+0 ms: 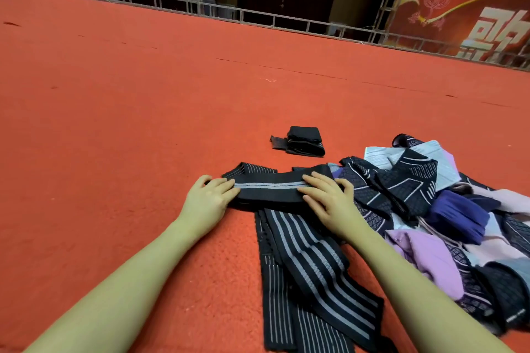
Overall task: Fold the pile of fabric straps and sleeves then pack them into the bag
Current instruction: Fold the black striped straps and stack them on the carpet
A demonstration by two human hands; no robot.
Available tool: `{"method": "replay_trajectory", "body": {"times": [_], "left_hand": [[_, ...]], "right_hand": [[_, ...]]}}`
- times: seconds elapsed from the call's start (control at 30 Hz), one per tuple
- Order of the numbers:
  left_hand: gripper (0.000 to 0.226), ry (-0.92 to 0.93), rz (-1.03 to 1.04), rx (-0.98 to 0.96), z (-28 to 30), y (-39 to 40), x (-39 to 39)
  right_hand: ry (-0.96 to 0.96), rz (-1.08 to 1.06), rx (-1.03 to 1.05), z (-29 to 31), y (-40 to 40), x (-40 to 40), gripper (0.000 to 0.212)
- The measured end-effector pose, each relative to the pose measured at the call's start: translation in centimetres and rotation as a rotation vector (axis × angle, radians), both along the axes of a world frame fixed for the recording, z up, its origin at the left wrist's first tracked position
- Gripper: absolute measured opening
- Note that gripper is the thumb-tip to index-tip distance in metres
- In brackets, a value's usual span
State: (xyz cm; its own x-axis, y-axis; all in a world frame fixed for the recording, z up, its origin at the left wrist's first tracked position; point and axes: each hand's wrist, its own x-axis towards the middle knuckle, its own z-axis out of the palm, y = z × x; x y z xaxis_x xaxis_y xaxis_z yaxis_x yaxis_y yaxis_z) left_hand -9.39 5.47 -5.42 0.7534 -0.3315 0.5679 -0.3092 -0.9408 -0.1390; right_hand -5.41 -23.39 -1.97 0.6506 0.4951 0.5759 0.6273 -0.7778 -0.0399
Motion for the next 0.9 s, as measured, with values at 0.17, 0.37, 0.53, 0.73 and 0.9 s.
{"method": "replay_trajectory", "body": {"times": [0.17,0.37,0.53,0.73,0.9], "left_hand": [[0.070,0.307,0.102,-0.180,0.6,-1.5,-1.4],[0.061,0.466,0.235,-0.063,1.9,-3.8,-1.5],[0.052,0.646,0.248,-0.091,2.0,-4.7,-2.2],[0.054,0.747,0.307,-0.076,2.6,-5.0,-2.1],[0.053,0.632,0.286,-0.087,3.0,-5.4,-2.6]], "right_hand": [[-0.007,-0.421,0.136,-0.1,0.4,-0.9,0.055],[0.279,-0.617,0.127,-0.2,0.2,-1.4,0.064],[0.290,-0.654,0.194,0.5,1.1,-1.3,0.058],[0.313,-0.634,0.214,-0.3,1.2,-1.2,0.049],[0.100,-0.456,0.483,1.2,0.6,-1.4,0.026]]}}
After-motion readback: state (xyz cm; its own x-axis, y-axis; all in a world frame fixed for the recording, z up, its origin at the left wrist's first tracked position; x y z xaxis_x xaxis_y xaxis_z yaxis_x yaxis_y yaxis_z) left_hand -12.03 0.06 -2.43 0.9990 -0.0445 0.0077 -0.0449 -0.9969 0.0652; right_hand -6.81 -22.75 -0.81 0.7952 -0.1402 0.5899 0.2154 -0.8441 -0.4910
